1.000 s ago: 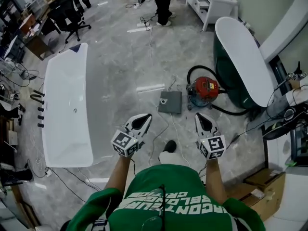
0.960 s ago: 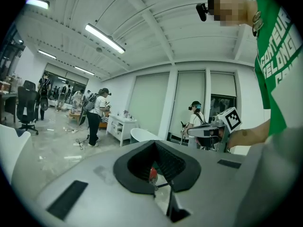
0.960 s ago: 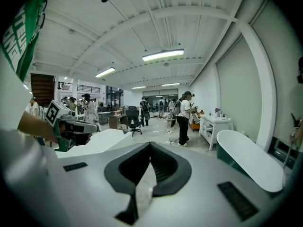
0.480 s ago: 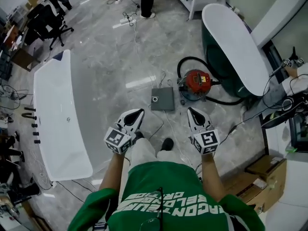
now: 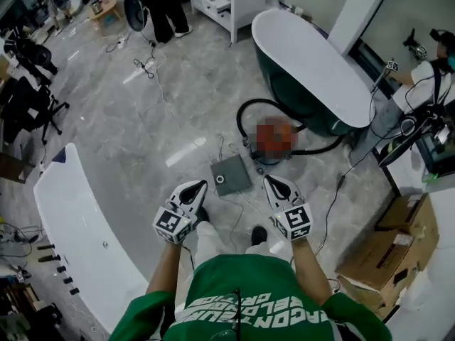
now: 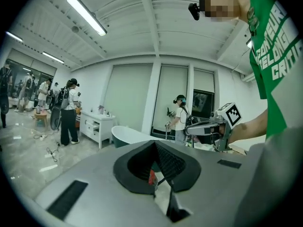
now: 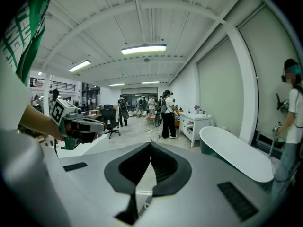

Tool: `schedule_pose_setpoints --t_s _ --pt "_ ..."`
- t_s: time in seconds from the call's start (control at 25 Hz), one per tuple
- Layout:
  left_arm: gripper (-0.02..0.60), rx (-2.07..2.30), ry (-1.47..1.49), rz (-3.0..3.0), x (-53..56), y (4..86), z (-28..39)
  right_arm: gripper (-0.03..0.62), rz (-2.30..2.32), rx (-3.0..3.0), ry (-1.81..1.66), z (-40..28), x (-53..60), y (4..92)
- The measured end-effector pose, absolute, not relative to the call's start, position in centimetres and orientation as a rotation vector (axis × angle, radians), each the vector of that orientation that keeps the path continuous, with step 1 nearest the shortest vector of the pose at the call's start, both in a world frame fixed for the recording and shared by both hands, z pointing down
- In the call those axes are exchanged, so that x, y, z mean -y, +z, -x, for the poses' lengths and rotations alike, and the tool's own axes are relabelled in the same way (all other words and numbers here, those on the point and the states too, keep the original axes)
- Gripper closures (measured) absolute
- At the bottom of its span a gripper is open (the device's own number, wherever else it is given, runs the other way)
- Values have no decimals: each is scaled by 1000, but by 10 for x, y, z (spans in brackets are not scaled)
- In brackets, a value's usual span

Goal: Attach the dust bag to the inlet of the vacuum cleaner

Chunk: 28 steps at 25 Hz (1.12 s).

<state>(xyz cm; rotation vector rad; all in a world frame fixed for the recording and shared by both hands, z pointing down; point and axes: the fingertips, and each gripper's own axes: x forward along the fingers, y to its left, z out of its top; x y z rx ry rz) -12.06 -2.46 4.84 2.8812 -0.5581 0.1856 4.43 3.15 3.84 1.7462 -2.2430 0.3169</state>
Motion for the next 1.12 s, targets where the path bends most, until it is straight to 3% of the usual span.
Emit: schedule_pose_setpoints --t_s 0.64,1.12 --pt "578 133 195 -2927 138 72 151 586 -1994 1956 351 19 42 52" --pt "577 -5 237 -2933 144 104 115 586 -2055 1883 411 -1 42 92"
